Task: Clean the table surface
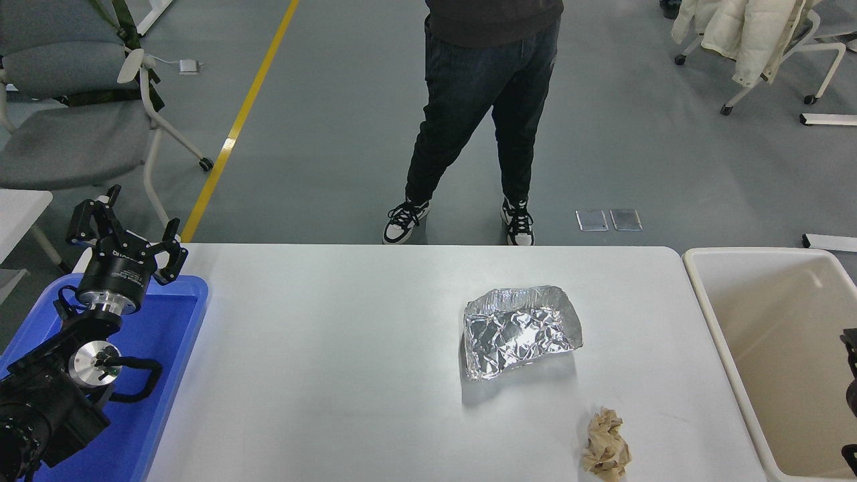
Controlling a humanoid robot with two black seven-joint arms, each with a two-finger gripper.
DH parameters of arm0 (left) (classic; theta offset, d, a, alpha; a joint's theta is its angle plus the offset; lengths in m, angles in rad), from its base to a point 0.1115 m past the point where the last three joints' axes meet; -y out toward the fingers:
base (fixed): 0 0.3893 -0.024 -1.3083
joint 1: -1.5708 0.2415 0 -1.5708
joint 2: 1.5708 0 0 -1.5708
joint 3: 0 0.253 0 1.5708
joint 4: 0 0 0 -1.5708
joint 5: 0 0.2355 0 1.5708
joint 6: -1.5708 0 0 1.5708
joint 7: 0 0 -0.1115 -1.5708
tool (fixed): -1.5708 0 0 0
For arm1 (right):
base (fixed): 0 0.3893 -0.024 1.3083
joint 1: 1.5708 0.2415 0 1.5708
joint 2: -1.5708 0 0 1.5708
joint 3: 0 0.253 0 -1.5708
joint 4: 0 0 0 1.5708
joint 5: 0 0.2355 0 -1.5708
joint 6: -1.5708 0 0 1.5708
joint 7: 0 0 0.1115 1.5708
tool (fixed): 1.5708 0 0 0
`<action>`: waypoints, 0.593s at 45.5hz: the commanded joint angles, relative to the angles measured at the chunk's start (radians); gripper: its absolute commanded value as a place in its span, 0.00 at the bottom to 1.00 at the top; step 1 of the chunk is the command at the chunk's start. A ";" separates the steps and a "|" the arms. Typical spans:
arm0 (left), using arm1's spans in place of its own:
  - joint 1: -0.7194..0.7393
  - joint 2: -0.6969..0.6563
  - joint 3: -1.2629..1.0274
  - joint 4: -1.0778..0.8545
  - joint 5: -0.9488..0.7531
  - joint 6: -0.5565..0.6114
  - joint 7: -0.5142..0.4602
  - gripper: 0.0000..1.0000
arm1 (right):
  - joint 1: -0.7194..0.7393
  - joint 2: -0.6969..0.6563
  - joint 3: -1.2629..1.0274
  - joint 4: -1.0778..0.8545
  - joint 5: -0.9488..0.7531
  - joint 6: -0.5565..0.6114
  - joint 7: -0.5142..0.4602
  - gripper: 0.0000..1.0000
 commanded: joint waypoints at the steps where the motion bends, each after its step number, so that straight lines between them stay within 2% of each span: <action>1: 0.000 0.000 0.000 -0.001 0.000 0.001 0.000 1.00 | 0.056 0.001 0.026 0.039 0.137 0.012 0.001 1.00; 11: 0.000 0.000 0.000 -0.001 0.000 0.001 0.000 1.00 | 0.064 -0.063 0.200 0.226 0.135 0.019 0.008 1.00; 17: 0.000 0.000 0.000 0.001 0.000 0.001 0.000 1.00 | 0.078 -0.066 0.221 0.286 0.131 0.025 0.011 1.00; 23: 0.000 0.000 0.000 -0.001 0.000 -0.001 0.000 1.00 | 0.064 -0.095 0.240 0.400 0.122 0.065 0.013 1.00; 27: 0.000 0.000 0.000 0.001 0.000 -0.001 0.000 1.00 | 0.035 -0.091 0.357 0.441 0.120 0.142 0.013 1.00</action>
